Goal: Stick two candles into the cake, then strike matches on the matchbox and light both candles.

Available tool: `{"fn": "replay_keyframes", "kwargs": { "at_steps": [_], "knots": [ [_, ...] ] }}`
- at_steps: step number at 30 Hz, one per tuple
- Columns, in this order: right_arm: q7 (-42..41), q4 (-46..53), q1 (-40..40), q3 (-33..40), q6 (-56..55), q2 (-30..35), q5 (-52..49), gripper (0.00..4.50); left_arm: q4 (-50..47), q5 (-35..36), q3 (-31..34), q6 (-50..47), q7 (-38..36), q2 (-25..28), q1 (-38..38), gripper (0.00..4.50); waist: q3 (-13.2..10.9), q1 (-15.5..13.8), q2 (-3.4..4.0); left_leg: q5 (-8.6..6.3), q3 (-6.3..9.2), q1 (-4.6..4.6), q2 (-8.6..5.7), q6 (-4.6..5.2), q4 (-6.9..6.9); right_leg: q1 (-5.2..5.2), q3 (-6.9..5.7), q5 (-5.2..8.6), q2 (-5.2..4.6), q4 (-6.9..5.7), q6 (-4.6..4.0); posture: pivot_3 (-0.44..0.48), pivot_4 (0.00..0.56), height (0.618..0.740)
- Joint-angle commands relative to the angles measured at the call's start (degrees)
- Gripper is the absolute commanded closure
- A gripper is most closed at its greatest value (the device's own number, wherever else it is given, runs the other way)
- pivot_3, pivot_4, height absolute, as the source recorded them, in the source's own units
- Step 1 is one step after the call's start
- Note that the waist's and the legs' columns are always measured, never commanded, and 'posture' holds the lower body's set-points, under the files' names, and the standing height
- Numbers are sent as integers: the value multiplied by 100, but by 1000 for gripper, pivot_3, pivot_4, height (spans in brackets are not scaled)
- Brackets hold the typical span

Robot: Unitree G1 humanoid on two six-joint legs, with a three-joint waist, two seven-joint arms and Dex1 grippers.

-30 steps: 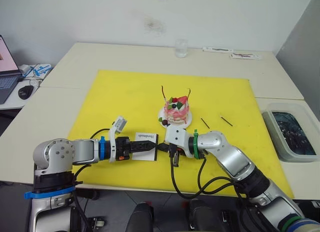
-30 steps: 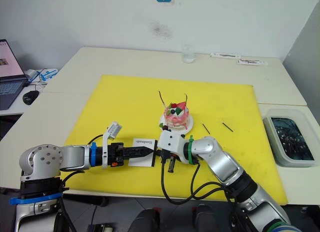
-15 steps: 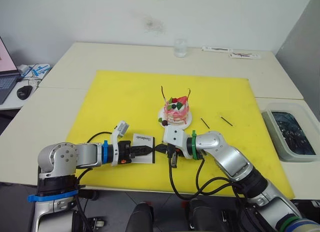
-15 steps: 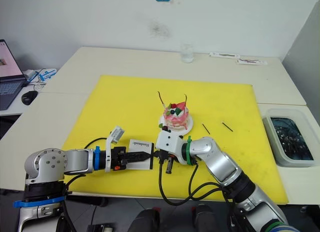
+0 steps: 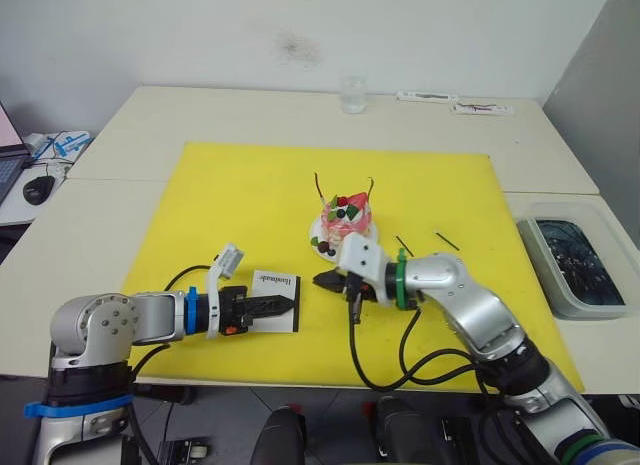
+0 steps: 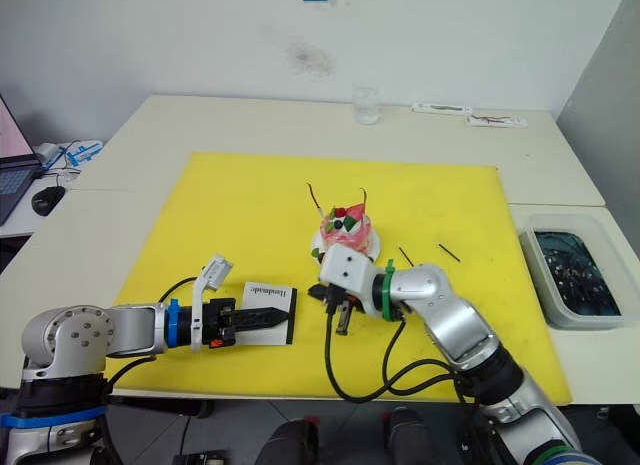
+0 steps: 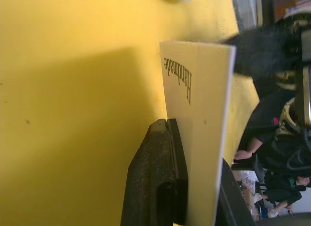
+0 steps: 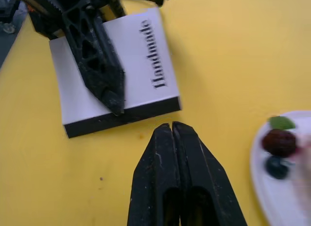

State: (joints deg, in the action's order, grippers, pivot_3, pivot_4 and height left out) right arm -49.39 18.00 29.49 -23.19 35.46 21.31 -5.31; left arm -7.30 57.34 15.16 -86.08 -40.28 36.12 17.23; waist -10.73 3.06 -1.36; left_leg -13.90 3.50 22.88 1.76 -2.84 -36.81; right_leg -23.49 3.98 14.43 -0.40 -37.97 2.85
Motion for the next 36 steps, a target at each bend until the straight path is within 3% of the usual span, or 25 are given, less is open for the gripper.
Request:
{"fn": "replay_keyframes", "kwargs": {
  "at_steps": [1, 9, 16, 21, 29, 36],
  "knots": [
    [60, 832, -237, 615, 89, 218, -379, 4500, -69, 448, 211, 39, -512, 159, 14, 4462, -1, -7, 0, 0, 2, 3, 0, 0, 0, -2, -2, 1, 0, 0, -2, 0, 150, 740],
    [372, 1995, -985, 1532, 435, 745, -851, 4500, 134, 940, 242, -164, -953, 385, 162, 4462, -2, -2, -1, -1, 1, 2, 0, 0, 0, -4, -2, 4, 0, 0, -3, 0, 150, 740],
    [1012, 2209, -1543, 2131, 486, 924, -775, 4500, 182, 972, 74, -125, -1115, 449, 283, 4462, -2, -8, -1, -1, 0, 3, 0, 0, 0, -3, -1, 17, 0, 0, -27, 0, 150, 740],
    [1304, 2269, -1753, 2146, 436, 919, -768, 4500, 202, 943, -20, -82, -1197, 484, 322, 4462, -2, -9, -2, -1, -4, 4, 0, 0, 1, -6, 2, 17, 0, 0, -26, 0, 150, 740],
    [972, 2313, -1561, 1536, 650, 1127, -1093, 4500, 184, 528, -498, -4, -818, 358, 313, 4462, -2, -5, -2, -1, -4, 3, 1, 0, 0, -5, 3, 17, 1, 1, -26, 0, 150, 740],
    [354, 1378, -916, 414, -41, 1135, -778, 4500, 398, 55, -922, 172, -618, 278, 360, 4462, -3, 7, -3, -1, -3, 1, 2, 1, 0, -5, 2, 17, 4, -1, -26, 0, 150, 740]
  ]
}}
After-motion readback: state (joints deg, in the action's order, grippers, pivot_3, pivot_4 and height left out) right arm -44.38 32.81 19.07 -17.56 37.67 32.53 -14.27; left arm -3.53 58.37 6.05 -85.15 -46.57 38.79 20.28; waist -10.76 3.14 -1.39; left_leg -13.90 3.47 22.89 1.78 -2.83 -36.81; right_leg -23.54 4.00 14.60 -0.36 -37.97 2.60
